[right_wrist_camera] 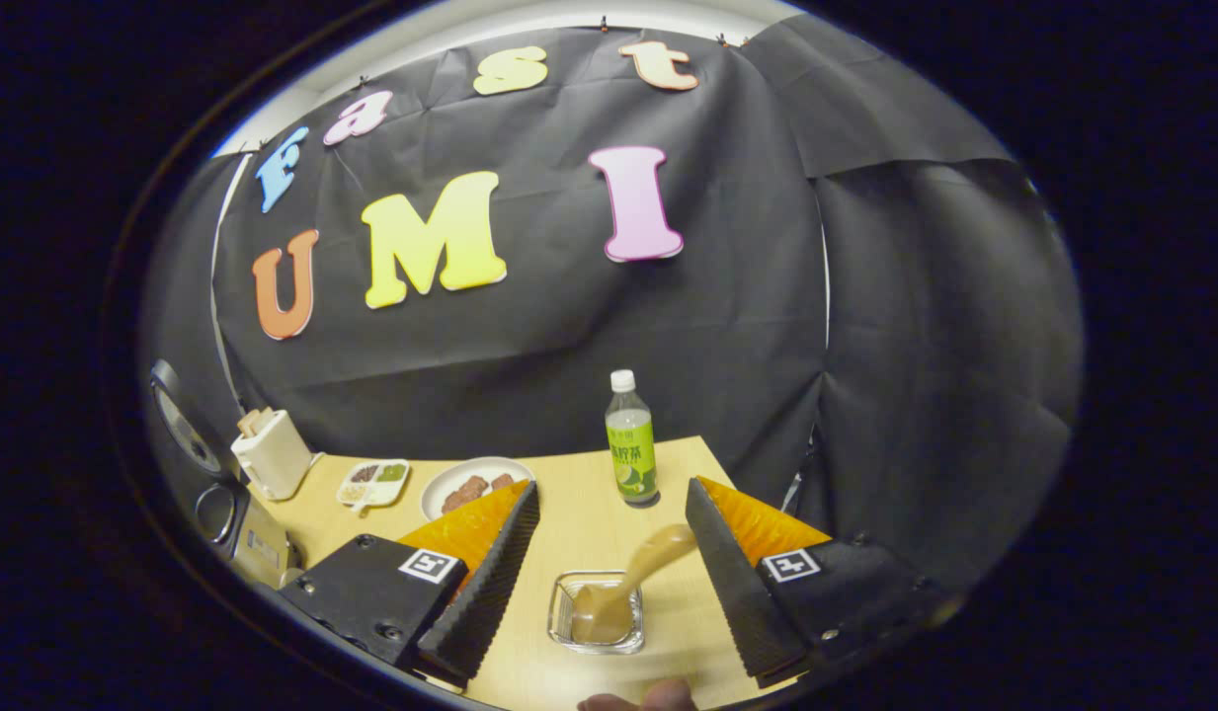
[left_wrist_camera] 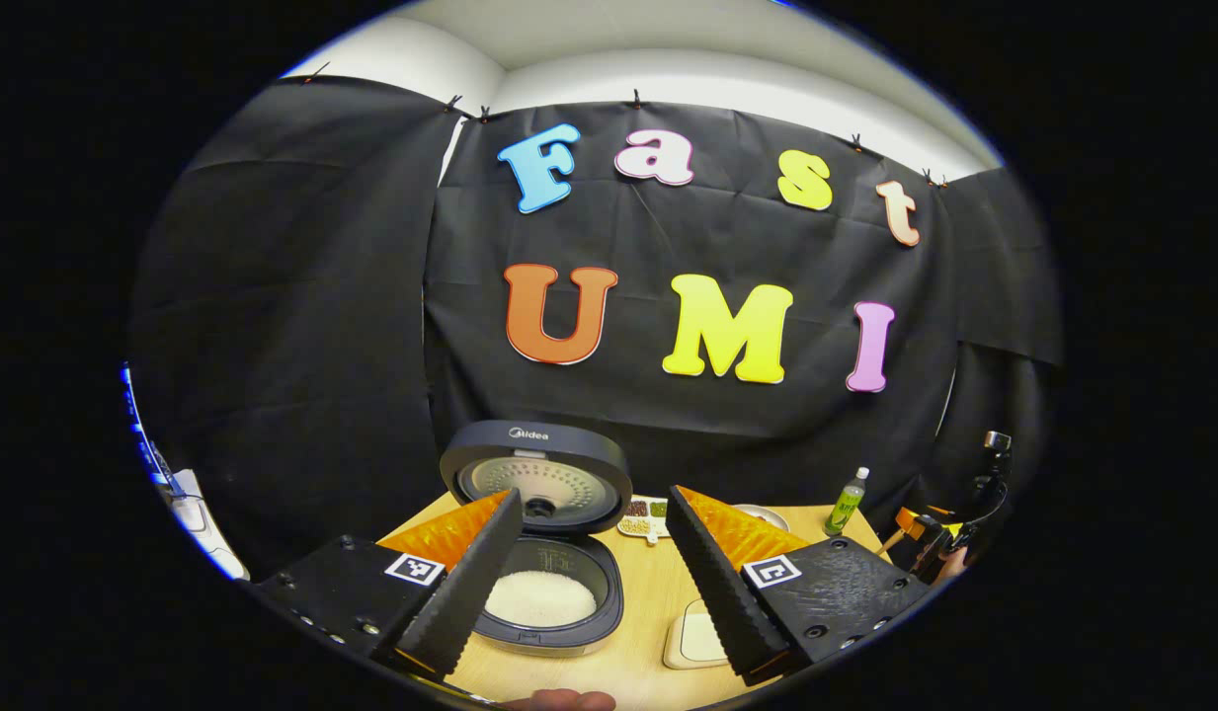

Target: Close the left gripper, press the button to open the rice cooker; take a wooden spoon from the chopstick holder with the right hand, scoop a spoonful of rice and pour it into the rice cooker, then put the wooden spoon back into the chopstick holder.

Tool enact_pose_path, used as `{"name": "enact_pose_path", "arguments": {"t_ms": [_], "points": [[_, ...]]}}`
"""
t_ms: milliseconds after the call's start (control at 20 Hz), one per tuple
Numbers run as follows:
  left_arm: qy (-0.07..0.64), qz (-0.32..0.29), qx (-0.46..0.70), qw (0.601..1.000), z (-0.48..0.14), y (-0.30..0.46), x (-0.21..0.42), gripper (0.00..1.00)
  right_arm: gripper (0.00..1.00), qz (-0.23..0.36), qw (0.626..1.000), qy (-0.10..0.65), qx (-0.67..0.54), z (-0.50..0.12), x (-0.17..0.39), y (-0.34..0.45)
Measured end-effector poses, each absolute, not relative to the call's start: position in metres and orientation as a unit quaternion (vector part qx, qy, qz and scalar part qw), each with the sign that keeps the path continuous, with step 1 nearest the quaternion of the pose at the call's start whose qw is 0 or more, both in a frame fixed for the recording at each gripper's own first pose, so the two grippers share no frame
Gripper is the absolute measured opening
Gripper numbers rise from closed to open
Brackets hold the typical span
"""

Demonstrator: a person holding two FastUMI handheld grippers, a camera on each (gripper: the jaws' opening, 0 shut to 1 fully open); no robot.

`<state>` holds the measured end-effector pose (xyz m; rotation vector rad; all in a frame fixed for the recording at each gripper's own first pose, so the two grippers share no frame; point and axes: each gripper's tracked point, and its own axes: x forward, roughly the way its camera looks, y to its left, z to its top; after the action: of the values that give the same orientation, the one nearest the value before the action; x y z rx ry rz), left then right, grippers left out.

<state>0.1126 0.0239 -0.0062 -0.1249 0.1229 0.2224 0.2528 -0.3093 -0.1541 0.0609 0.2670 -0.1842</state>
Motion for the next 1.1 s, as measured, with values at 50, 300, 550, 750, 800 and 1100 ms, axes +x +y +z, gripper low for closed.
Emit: {"name": "enact_pose_path", "arguments": {"t_ms": [50,300,550,750,800,1100], "points": [[0.062,0.124,-0.058,0.989,-0.004,0.035,0.117,0.95,0.98,-0.093,0.988,0.121,0.025,-0.141,0.245,-0.307],[0.061,0.125,-0.070,0.988,0.023,0.064,0.150,0.95,0.99,-0.082,0.993,0.085,0.009,-0.090,0.209,-0.284],[0.071,0.105,-0.078,0.989,0.036,0.090,0.192,0.95,1.00,-0.066,0.995,0.067,0.017,-0.058,0.156,-0.250],[0.130,0.087,-0.129,0.979,0.009,0.101,0.235,0.95,0.99,-0.074,0.996,0.052,0.001,-0.042,0.105,-0.230],[0.142,0.080,-0.135,0.977,0.004,0.102,0.244,0.95,0.99,-0.080,0.995,0.055,0.001,-0.041,0.092,-0.226],[0.208,0.076,-0.137,0.966,-0.042,0.115,0.280,0.95,1.00,-0.104,0.992,0.067,0.001,-0.040,0.031,-0.203]]}}
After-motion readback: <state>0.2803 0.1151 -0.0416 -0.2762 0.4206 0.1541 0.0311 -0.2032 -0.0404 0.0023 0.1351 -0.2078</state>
